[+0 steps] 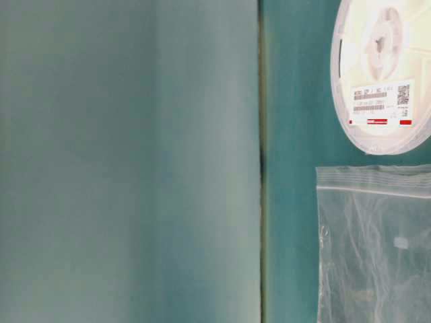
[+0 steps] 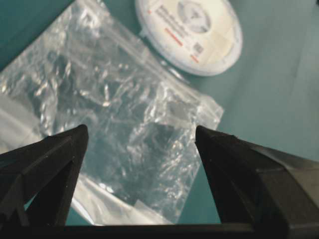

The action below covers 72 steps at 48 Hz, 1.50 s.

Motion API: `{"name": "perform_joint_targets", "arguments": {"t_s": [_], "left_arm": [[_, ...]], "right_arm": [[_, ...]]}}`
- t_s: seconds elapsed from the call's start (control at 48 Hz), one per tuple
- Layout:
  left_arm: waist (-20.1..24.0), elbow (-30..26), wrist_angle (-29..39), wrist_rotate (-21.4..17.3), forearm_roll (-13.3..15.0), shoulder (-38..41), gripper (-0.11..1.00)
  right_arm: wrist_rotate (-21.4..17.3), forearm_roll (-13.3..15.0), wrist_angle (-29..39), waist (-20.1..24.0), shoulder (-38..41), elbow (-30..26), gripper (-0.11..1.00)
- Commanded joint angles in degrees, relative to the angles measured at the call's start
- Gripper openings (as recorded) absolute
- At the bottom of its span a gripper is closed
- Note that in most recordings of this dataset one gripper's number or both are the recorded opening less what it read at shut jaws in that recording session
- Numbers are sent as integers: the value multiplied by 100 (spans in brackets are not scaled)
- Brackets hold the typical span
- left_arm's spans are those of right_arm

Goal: Take out the reel from the clear zip bag.

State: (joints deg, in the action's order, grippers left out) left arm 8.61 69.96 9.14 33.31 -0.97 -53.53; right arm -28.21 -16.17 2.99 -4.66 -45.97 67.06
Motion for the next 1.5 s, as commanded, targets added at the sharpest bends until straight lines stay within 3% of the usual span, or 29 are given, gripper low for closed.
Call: {"name": "perform_joint_targets", "arguments": {"t_s": [0.0,0.208,0.396,0.813,1.48], "left_arm": [[-62,-211,-18,-193,-9,-9,93],[-439,-255,-18,-826,-9,-9,93],[-782,-272,-26,-1371,-9,-26,93],[-800,-378,-44,-1942,-9,-290,93],[-809,-387,-18,-2171,-9,-413,93]], "right_arm": [[229,325,132,-9,-229,-202,89],[791,1283,642,97,-615,-237,89],[1063,1635,756,185,-896,-255,89],[1406,1670,721,316,-958,-272,89],[1600,1670,668,316,-958,-255,88]]}}
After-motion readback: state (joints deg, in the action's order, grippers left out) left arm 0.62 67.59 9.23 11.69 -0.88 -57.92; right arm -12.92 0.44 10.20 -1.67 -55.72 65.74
